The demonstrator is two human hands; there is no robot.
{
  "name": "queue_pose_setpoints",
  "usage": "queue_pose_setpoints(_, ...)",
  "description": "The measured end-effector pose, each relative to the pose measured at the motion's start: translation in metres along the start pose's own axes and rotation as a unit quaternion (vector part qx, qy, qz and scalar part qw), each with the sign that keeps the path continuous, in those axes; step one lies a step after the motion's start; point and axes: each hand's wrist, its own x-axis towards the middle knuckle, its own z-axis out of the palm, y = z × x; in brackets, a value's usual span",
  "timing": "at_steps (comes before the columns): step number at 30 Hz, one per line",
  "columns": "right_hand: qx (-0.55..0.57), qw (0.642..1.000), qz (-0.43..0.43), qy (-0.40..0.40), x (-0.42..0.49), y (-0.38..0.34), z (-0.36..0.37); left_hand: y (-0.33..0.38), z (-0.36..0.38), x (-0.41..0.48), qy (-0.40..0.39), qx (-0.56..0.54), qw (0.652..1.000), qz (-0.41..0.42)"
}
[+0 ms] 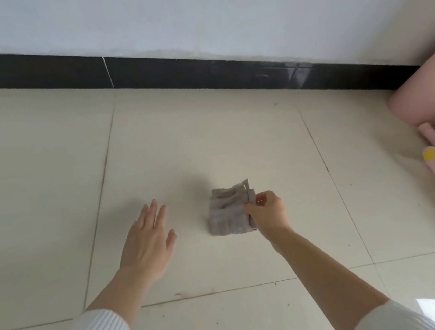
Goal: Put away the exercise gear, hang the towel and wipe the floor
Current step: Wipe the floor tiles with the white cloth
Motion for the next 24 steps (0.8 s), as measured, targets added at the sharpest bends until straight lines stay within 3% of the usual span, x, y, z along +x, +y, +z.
queue_pose_setpoints(1, -0.111, 0.993, -0.030, 0.017, 0.000, 0.012, 0.005, -0.005, 0.007, -0.003, 0.002, 0.007, 1.000, 0.002)
queue_pose_setpoints(3, -0.304, 0.939, -0.156, 0.032, -0.004, 0.033, 0.012, -0.014, 0.019, -0.008, 0.013, 0.019, 1.000, 0.002)
queue_pose_setpoints(5, -0.385, 0.887, -0.253, -0.033, -0.003, 0.048, 0.023, -0.024, 0.027, -0.005, 0.029, 0.025, 0.999, -0.004)
queue_pose_setpoints(7, -0.434, 0.854, -0.272, -0.091, 0.004, 0.059, 0.035, -0.036, 0.031, 0.006, 0.055, 0.020, 0.998, -0.031)
queue_pose_setpoints(9, -0.462, 0.841, -0.268, -0.091, 0.016, 0.064, 0.044, -0.048, 0.032, 0.022, 0.081, 0.019, 0.995, -0.061)
queue_pose_setpoints(13, -0.479, 0.839, -0.254, -0.043, 0.055, 0.053, 0.051, -0.061, 0.034, 0.037, 0.108, 0.032, 0.990, -0.083)
queue_pose_setpoints(18, -0.448, 0.874, -0.186, -0.003, 0.129, 0.011, 0.055, -0.061, 0.035, 0.036, 0.123, 0.042, 0.988, -0.079)
queue_pose_setpoints(24, -0.394, 0.900, -0.174, 0.061, 0.197, -0.031, 0.068, -0.061, 0.035, 0.036, 0.131, 0.049, 0.987, -0.079)
